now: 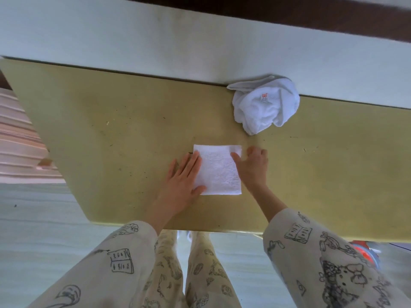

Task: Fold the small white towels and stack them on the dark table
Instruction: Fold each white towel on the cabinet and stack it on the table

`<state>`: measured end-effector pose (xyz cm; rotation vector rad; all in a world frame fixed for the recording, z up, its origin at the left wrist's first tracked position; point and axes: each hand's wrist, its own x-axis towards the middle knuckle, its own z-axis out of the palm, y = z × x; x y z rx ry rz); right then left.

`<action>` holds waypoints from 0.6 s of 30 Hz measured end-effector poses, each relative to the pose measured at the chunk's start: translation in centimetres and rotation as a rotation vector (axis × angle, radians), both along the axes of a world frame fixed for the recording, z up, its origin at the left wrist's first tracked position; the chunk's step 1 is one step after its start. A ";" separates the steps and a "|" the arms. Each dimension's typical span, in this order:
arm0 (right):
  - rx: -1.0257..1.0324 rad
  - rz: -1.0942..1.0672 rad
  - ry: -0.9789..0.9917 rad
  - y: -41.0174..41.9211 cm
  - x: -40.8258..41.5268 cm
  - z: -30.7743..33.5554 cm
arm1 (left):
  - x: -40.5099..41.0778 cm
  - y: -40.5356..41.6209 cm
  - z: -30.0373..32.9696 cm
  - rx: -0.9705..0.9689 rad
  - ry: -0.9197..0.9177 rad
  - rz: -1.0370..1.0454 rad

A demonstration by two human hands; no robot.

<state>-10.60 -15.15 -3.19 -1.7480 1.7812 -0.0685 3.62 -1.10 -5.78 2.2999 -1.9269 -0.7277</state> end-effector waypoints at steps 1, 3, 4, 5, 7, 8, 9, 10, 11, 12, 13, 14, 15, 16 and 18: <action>0.075 -0.031 0.020 -0.3 0.3 -0.1 | 0.1 0.2 0.0 -0.013 0.042 0.057; 0.157 -0.036 0.093 -0.8 1.0 -0.5 | 0.3 0.8 0.5 -0.019 0.121 0.180; 0.177 -0.026 0.118 -0.9 1.4 -0.6 | 0.4 1.2 0.8 -0.029 0.136 0.231; 0.195 -0.019 0.130 -0.9 1.7 -0.5 | 0.5 1.5 1.3 -0.036 0.145 0.278; 0.220 0.003 0.152 -1.0 2.2 -0.3 | 0.5 2.6 2.1 -0.047 0.164 0.366; 0.230 0.024 0.156 -0.8 2.3 -0.1 | 0.4 3.1 2.4 -0.058 0.171 0.411; 0.232 0.049 0.150 -0.6 2.5 0.1 | 0.3 3.7 2.6 -0.072 0.175 0.457; 0.234 0.076 0.140 -0.2 2.6 0.4 | 0.2 4.3 2.8 -0.090 0.176 0.504; 0.224 0.106 0.128 0.3 2.8 0.8 | 0.0 4.9 3.0 -0.104 0.179 0.548; 0.212 0.139 0.115 0.8 2.9 1.0 | -0.2 5.6 3.2 -0.117 0.187 0.593; 0.196 0.173 0.100 1.2 3.0 1.2 | -0.5 6.3 3.4 -0.127 0.196 0.644; 0.182 0.200 0.081 1.6 3.0 1.2 | -0.9 6.9 3.5 -0.139 0.207 0.699; 0.175 0.216 0.057 2.0 3.1 1.4 | -1.3 7.5 3.8 -0.156 0.215 0.749; 0.182 0.215 0.024 2.3 3.2 1.7 | -1.6 8.2 4.0 -0.181 0.223 0.788; 0.210 0.205 -0.059 3.0 3.5 2.3 | -2.2 9.2 4.8 -0.221 0.234 0.870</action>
